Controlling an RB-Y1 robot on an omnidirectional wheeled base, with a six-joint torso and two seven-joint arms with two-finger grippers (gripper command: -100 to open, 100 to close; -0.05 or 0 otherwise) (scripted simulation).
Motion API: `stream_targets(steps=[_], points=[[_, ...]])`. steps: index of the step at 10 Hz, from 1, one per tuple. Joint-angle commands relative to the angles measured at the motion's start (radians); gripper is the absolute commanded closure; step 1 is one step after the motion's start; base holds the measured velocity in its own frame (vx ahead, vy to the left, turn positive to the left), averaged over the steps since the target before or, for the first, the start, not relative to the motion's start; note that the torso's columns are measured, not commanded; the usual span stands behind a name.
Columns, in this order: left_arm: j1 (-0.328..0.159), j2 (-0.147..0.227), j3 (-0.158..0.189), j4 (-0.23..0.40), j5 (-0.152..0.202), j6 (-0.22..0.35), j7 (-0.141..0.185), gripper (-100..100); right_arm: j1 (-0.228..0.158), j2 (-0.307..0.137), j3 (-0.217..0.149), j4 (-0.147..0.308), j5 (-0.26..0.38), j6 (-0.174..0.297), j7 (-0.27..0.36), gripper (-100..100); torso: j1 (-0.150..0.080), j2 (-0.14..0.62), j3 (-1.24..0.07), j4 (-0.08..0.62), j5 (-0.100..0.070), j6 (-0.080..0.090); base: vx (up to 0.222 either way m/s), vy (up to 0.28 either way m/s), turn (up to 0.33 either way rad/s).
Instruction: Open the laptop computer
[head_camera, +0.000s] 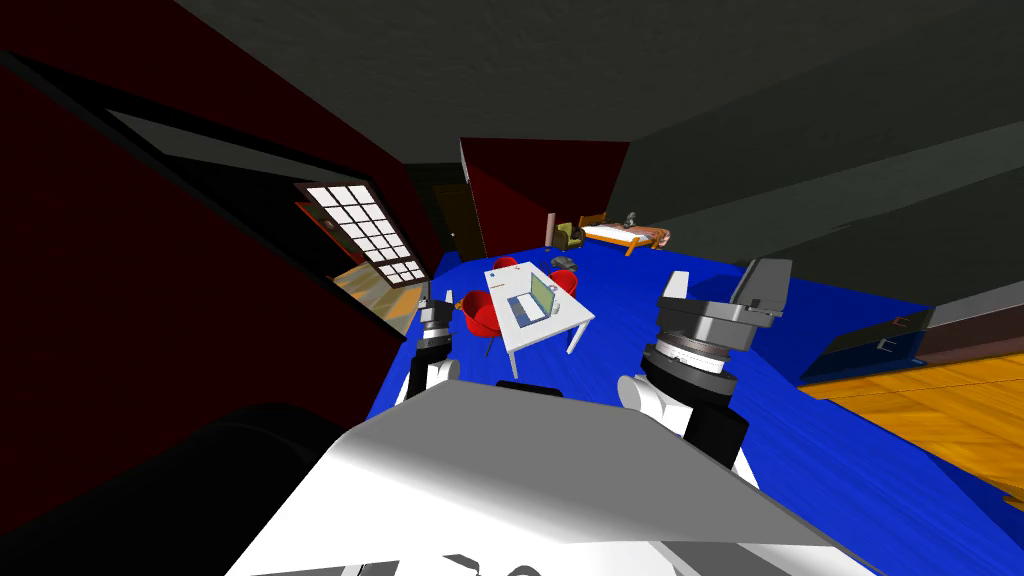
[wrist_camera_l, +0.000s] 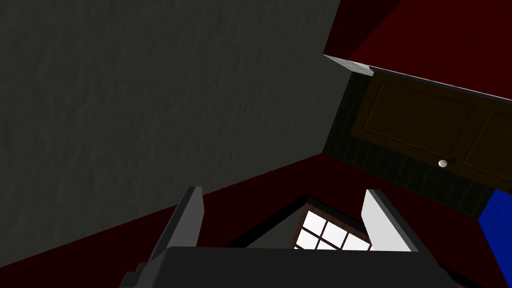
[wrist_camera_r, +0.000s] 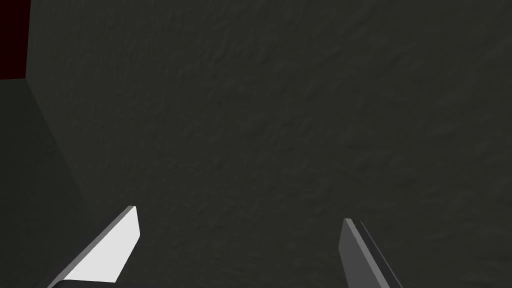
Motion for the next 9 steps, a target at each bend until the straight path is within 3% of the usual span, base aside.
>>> stream_targets(steps=[1, 9], points=[[0.0, 0.0, 0.0, 0.0, 0.0, 0.0, 0.0, 0, 0.0, 0.0, 0.0, 0.0, 0.0, 0.0, 0.0, 0, 0.0, 0.04, -0.082, 0.041, 0.0, 0.0, 0.0, 0.0, 0.0], [0.0, 0.0, 0.0, 0.0, 0.0, 0.0, 0.0, 0, 0.0, 0.0, 0.0, 0.0, 0.0, 0.0, 0.0, 0, 0.0, 0.618, -1.234, 0.617, 0.0, 0.0, 0.0, 0.0, 0.0]])
